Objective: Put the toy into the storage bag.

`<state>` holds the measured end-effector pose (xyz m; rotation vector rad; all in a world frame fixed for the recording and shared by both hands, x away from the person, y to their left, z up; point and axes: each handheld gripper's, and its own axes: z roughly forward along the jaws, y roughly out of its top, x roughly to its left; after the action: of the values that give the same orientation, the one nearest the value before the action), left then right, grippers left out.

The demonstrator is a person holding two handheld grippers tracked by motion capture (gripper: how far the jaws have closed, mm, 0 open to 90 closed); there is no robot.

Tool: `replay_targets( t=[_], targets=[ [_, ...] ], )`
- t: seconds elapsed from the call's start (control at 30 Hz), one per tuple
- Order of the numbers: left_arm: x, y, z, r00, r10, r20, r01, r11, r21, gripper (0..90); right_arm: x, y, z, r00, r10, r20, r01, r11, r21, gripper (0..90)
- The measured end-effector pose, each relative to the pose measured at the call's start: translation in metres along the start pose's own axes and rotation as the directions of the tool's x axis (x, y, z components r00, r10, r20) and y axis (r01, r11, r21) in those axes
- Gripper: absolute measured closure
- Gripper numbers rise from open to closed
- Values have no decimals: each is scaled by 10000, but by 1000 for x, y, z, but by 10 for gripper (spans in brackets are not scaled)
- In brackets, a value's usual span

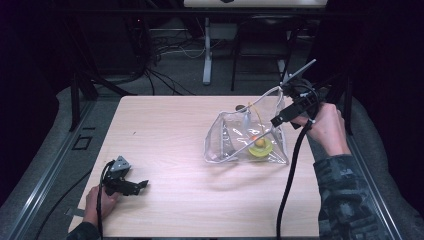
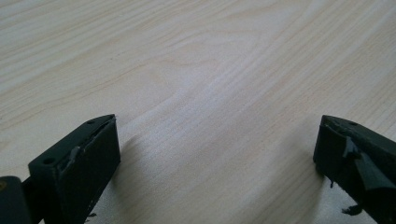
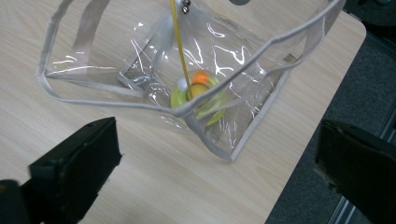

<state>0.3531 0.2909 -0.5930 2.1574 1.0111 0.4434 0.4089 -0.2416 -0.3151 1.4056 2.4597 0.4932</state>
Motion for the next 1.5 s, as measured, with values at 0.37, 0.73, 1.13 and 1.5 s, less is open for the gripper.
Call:
replay_targets(
  t=[0.37, 0.73, 1.13, 1.5],
  targets=[
    [0, 0, 0, 10000, 54, -9, -54, 10000, 13, 5, -7, -31, 1, 9994, 311, -165, -313, 9994, -121, 0],
    [0, 0, 0, 10000, 50, -9, -50, 10000, 15, 5, -9, -70, 22, 9973, 532, -511, -513, 9980, 369, 0],
    [0, 0, 0, 10000, 59, -6, -59, 10000, 15, 5, -5, -115, 67, 9934, 772, -847, -687, 9926, 999, 0],
    [0, 0, 0, 10000, 54, -12, -54, 10000, 15, 5, 12, -157, 111, 9908, 920, -988, -793, 9889, 1259, 0]
  ],
)
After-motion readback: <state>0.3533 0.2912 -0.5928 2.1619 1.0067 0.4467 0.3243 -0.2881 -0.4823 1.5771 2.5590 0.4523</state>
